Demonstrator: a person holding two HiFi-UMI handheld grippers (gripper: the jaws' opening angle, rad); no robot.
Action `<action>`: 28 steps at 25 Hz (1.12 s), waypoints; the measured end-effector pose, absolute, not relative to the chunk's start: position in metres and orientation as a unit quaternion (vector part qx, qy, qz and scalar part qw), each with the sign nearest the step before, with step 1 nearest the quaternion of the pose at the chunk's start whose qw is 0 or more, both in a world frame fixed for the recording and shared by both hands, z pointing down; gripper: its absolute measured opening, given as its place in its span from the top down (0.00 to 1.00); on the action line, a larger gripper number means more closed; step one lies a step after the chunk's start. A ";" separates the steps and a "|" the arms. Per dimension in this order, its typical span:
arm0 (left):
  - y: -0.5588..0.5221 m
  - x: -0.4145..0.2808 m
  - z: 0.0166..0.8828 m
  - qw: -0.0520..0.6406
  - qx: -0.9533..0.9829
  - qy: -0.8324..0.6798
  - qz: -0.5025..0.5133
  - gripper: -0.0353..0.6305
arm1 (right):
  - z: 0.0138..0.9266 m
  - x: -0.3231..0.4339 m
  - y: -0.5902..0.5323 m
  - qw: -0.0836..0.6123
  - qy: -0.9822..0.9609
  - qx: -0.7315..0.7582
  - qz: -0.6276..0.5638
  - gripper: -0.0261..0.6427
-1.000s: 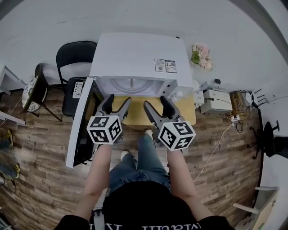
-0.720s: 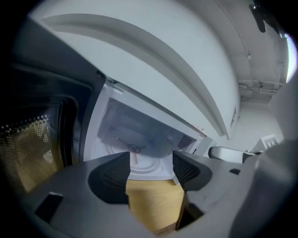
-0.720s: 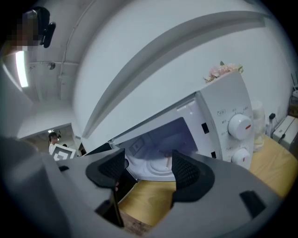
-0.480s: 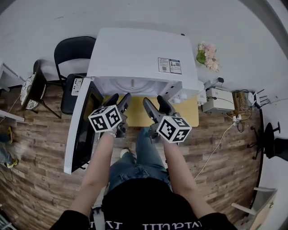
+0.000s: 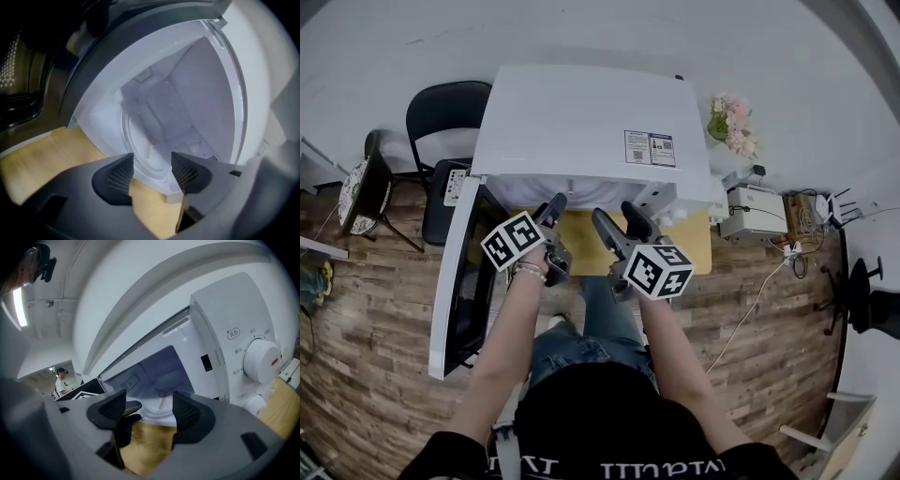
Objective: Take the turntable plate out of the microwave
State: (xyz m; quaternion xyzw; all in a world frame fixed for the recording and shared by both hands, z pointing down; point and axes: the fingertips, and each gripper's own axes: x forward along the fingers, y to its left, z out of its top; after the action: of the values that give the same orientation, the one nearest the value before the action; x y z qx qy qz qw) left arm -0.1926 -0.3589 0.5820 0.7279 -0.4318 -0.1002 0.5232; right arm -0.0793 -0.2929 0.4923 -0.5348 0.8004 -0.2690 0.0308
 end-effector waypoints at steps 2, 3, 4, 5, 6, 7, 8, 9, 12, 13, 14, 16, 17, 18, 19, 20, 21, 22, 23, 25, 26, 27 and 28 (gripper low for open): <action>-0.364 -0.193 0.586 0.541 0.710 -0.438 -0.108 0.56 | 0.493 -0.079 -0.295 0.026 0.802 -0.532 -0.271 0.48; -0.366 -0.193 0.588 0.551 0.699 -0.442 -0.113 0.56 | 0.493 -0.078 -0.296 0.022 0.803 -0.530 -0.270 0.48; -0.367 -0.193 0.590 0.562 0.687 -0.445 -0.119 0.56 | 0.492 -0.077 -0.298 0.019 0.805 -0.529 -0.269 0.48; -0.368 -0.192 0.591 0.571 0.676 -0.449 -0.124 0.56 | 0.492 -0.076 -0.299 0.017 0.806 -0.528 -0.268 0.48; -0.369 -0.192 0.592 0.577 0.667 -0.452 -0.130 0.57 | 0.491 -0.076 -0.300 0.015 0.807 -0.526 -0.268 0.48; -0.371 -0.192 0.592 0.583 0.660 -0.454 -0.137 0.57 | 0.491 -0.076 -0.302 0.014 0.808 -0.525 -0.268 0.48; -0.372 -0.193 0.592 0.589 0.652 -0.454 -0.147 0.57 | 0.491 -0.076 -0.303 0.013 0.809 -0.523 -0.268 0.48; -0.374 -0.193 0.592 0.597 0.644 -0.452 -0.157 0.57 | 0.492 -0.077 -0.305 0.012 0.809 -0.522 -0.269 0.48; -0.376 -0.194 0.598 0.616 0.616 -0.458 -0.175 0.63 | 0.496 -0.079 -0.307 0.012 0.810 -0.518 -0.276 0.49; -0.376 -0.195 0.602 0.619 0.608 -0.467 -0.173 0.70 | 0.498 -0.079 -0.307 0.013 0.809 -0.517 -0.281 0.49; -0.375 -0.197 0.607 0.620 0.600 -0.476 -0.171 0.77 | 0.501 -0.080 -0.307 0.013 0.808 -0.515 -0.286 0.49; -0.372 -0.201 0.614 0.623 0.586 -0.491 -0.169 0.88 | 0.509 -0.081 -0.307 0.013 0.804 -0.514 -0.298 0.50; -0.372 -0.202 0.616 0.622 0.581 -0.496 -0.171 0.90 | 0.512 -0.081 -0.307 0.014 0.802 -0.513 -0.306 0.50; -0.372 -0.203 0.616 0.621 0.578 -0.500 -0.172 0.90 | 0.516 -0.081 -0.307 0.018 0.799 -0.512 -0.316 0.50; -0.372 -0.204 0.616 0.620 0.577 -0.504 -0.172 0.90 | 0.520 -0.082 -0.307 0.022 0.795 -0.510 -0.327 0.51; -0.372 -0.205 0.616 0.619 0.575 -0.506 -0.173 0.90 | 0.525 -0.083 -0.307 0.024 0.792 -0.507 -0.340 0.51; -0.372 -0.205 0.615 0.621 0.573 -0.506 -0.176 0.90 | 0.531 -0.084 -0.306 0.025 0.788 -0.503 -0.354 0.51; -0.373 -0.205 0.613 0.622 0.571 -0.505 -0.180 0.90 | 0.536 -0.085 -0.306 0.026 0.784 -0.500 -0.367 0.51; -0.373 -0.205 0.611 0.621 0.572 -0.503 -0.184 0.91 | 0.541 -0.086 -0.307 0.029 0.780 -0.497 -0.379 0.51; -0.374 -0.206 0.606 0.618 0.575 -0.501 -0.189 0.91 | 0.548 -0.087 -0.310 0.044 0.770 -0.492 -0.403 0.51; -0.374 -0.207 0.605 0.618 0.575 -0.501 -0.190 0.91 | 0.552 -0.087 -0.312 0.055 0.765 -0.489 -0.416 0.51; -0.373 -0.209 0.605 0.619 0.574 -0.501 -0.190 0.91 | 0.555 -0.088 -0.315 0.068 0.758 -0.485 -0.431 0.51; -0.372 -0.210 0.605 0.620 0.573 -0.501 -0.191 0.91 | 0.559 -0.090 -0.318 0.081 0.750 -0.480 -0.448 0.51</action>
State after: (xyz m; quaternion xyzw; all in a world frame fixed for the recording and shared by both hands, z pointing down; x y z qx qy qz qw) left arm -0.2102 -0.3716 0.6051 0.5730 -0.5013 -0.1913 0.6195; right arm -0.0898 -0.3183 0.5586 -0.4799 0.7501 -0.4477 0.0813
